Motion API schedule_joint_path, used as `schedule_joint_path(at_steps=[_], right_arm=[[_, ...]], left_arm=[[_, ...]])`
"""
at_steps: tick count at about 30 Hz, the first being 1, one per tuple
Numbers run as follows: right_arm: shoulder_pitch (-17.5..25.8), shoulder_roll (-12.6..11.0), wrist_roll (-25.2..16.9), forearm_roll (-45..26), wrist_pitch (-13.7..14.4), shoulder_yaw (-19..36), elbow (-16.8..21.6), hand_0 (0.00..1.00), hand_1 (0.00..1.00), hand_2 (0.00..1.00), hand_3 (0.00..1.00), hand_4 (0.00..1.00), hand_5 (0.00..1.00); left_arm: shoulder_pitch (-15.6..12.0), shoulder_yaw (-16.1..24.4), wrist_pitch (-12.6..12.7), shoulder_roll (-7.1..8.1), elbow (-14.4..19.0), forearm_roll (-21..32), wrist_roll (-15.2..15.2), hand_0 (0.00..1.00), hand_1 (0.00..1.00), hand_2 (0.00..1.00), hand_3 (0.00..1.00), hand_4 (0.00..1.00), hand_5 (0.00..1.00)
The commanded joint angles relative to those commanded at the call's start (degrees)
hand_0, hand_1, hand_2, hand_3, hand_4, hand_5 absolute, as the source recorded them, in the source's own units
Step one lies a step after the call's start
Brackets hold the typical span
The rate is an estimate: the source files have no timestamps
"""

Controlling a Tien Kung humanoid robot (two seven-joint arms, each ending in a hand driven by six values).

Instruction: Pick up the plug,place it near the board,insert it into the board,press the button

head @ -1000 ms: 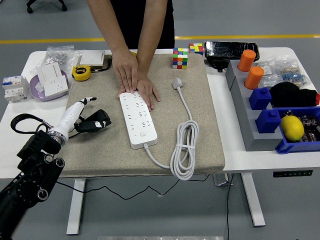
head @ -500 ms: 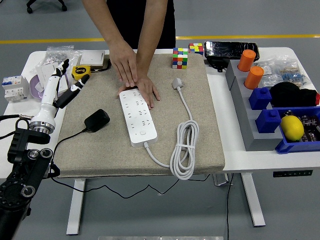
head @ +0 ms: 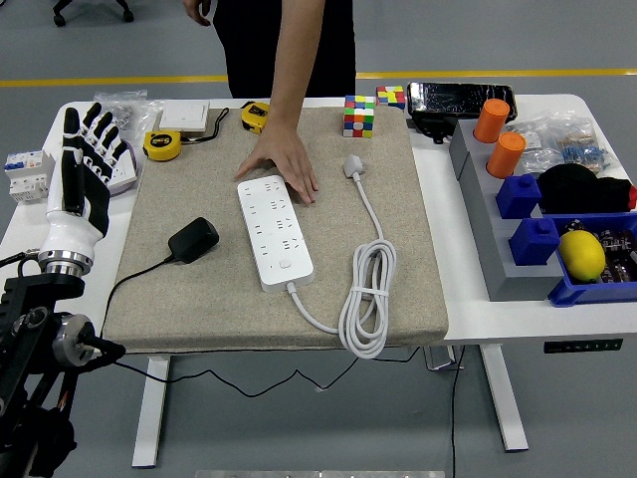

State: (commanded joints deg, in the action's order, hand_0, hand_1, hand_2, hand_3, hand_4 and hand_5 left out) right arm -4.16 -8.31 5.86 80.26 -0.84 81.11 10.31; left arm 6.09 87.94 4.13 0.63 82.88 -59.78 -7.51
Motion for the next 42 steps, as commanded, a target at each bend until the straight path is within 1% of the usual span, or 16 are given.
schedule_joint_path(at_steps=[1,4,5,9,10,11,13,16,17,21,25,28,29,30,35,42], right_arm=[[0.11,0.05,0.02,0.09,0.0,0.12,0.0,0.818,0.744,0.741,0.78,0.998,0.863],[0.14,0.09,0.04,0.07,-0.02,0.02,0.0,0.818,0.744,0.741,0.78,0.998,0.863],[0.03,0.14,0.03,-0.05,-0.02,-0.09,0.0,0.819,0.744,0.74,0.78,0.998,0.862],[-0.1,0.41,-0.12,-0.22,-0.01,-0.16,0.0,0.819,0.744,0.74,0.78,0.998,0.862],[-0.03,0.47,-0.09,0.06,-0.01,0.12,0.0,0.819,0.744,0.74,0.78,0.998,0.862],[0.08,0.51,-0.06,0.27,-0.01,0.31,0.0,0.819,0.744,0.741,0.781,0.998,0.861],[0.77,0.68,-0.35,0.53,0.03,0.39,0.0,0.819,0.744,0.741,0.781,0.998,0.861],[1.54,1.0,-0.53,1.49,0.18,1.14,0.0,0.819,0.744,0.741,0.781,0.998,0.861],[1.71,1.11,-0.54,1.8,0.22,1.38,0.0,0.821,0.753,0.749,0.789,0.998,0.864],[2.11,1.48,-0.88,2.95,0.65,2.18,0.0,0.821,0.753,0.749,0.789,0.998,0.864],[2.3,1.67,-1.32,3.8,1.2,2.46,0.0,0.823,0.769,0.769,0.804,0.998,0.865],[2.46,1.56,-1.44,6.76,1.14,3.18,0.0,0.823,0.769,0.769,0.804,0.998,0.865],[2.48,1.5,-1.45,7.77,0.93,3.43,0.0,0.856,0.844,0.839,0.866,0.998,0.887],[2.5,1.46,-1.44,8.21,0.78,3.54,0.0,0.856,0.844,0.839,0.866,0.998,0.887],[2.67,1.23,-1.61,8.68,-0.23,3.14,0.0,0.863,0.857,0.847,0.871,0.998,0.881],[2.98,0.86,-1.67,5.78,-1.05,0.42,0.0,0.859,0.848,0.841,0.869,0.998,0.883]], left_arm=[[-0.46,0.27,-0.55,-0.06,0.9,1.04,0.29,0.881,0.934,0.927,0.889,0.998,0.998],[-1.15,1.11,-1.17,-0.14,1.98,0.86,0.72,0.881,0.934,0.927,0.889,0.998,0.998],[-1.42,1.54,-1.44,-0.11,2.13,0.19,0.96,0.87,0.902,0.89,0.865,0.998,0.998],[-2.38,2.97,-1.95,0.19,1.88,-2.97,1.65,0.87,0.902,0.89,0.865,0.998,0.998],[-2.64,3.26,-1.97,0.19,1.8,-3.45,1.72,0.87,0.902,0.89,0.865,0.998,0.998],[-2.87,3.54,-1.94,0.14,1.71,-3.93,1.78,0.824,0.851,0.829,0.805,0.998,0.998],[-3.64,4.46,-1.31,0.0,1.41,-5.41,2.6,0.824,0.851,0.829,0.805,0.998,0.998],[-4.56,5.49,-1.07,0.19,1.19,-7.19,2.74,0.824,0.851,0.829,0.805,0.998,0.998],[-4.78,5.75,-1.05,0.28,1.24,-8.07,2.77,0.779,0.798,0.772,0.757,0.998,0.998],[-5.32,6.38,-0.65,0.55,1.5,-11.39,2.69,0.779,0.798,0.772,0.757,0.998,0.998],[-5.42,6.04,-0.2,0.5,1.53,-14.2,2.6,0.779,0.804,0.775,0.762,0.998,0.998],[-5.52,5.42,-0.09,0.43,1.48,-15.49,2.56,0.779,0.804,0.775,0.762,0.998,0.998],[-5.48,5.22,-0.12,0.46,1.45,-15.71,2.55,0.776,0.807,0.782,0.765,0.998,0.998],[-5.45,5.11,-0.14,0.47,1.43,-15.9,2.54,0.776,0.807,0.782,0.765,0.998,0.998],[-5.22,4.18,0.32,0.76,1.63,-17.95,2.41,0.776,0.812,0.784,0.768,0.998,0.998],[-5.23,2.92,0.38,0.55,2.05,-20.66,2.52,0.773,0.814,0.786,0.766,0.998,0.998]])
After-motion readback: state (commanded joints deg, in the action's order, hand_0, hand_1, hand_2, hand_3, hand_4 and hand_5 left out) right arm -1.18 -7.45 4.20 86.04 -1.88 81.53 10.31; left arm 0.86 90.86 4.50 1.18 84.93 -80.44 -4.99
